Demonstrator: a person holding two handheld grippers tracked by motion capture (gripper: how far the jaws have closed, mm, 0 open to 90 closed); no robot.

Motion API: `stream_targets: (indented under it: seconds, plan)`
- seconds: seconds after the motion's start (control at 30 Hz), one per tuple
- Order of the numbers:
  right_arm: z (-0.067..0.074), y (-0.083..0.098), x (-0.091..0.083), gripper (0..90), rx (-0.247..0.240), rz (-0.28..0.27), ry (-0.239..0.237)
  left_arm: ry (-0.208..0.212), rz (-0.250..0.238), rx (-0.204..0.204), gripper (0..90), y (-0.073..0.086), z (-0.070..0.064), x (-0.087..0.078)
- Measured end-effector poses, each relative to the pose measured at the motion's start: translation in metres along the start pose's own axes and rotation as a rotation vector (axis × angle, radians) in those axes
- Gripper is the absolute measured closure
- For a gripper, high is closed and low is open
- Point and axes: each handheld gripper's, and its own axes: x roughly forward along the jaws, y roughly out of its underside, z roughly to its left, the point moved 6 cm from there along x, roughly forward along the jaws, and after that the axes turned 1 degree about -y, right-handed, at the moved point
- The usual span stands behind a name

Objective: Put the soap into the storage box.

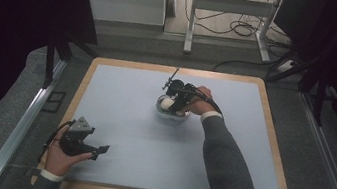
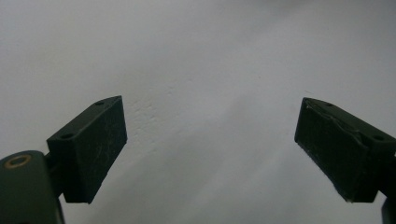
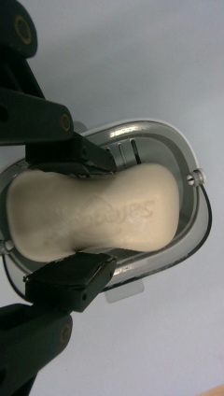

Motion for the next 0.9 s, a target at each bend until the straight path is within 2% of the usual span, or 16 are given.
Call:
stream_targets:
  seconds: [0.17, 0.27, 0.47, 0.6, 0.73, 0.8, 0.9]
  plan:
    - [-0.003, 0.002, -0.008, 47.9, 0.033, -0.038, 0.007, 0.003, 0.002, 0.002, 9.7, 0.000, -0.001, 0.001]
    - [-0.005, 0.002, -0.016, 47.0, 0.089, -0.093, 0.027, 0.002, 0.000, 0.001, 9.6, 0.000, 0.000, 0.001]
    - [0.003, 0.005, -0.029, 43.0, 0.101, -0.151, 0.002, -0.001, -0.001, 0.001, 9.7, 0.000, 0.000, 0.000]
    - [0.008, 0.013, -0.035, 41.3, 0.115, -0.180, 0.000, 0.001, 0.000, 0.001, 9.7, 0.000, 0.000, 0.000]
    - [0.013, 0.025, -0.041, 39.9, 0.150, -0.213, 0.002, 0.003, -0.002, -0.002, 9.7, 0.000, -0.001, 0.000]
    - [0.013, 0.032, -0.043, 39.6, 0.171, -0.219, 0.024, 0.005, -0.003, -0.002, 9.7, 0.000, -0.001, 0.000]
    - [0.015, 0.042, -0.047, 38.0, 0.191, -0.238, 0.017, 0.004, -0.002, -0.003, 9.7, 0.000, -0.001, 0.000]
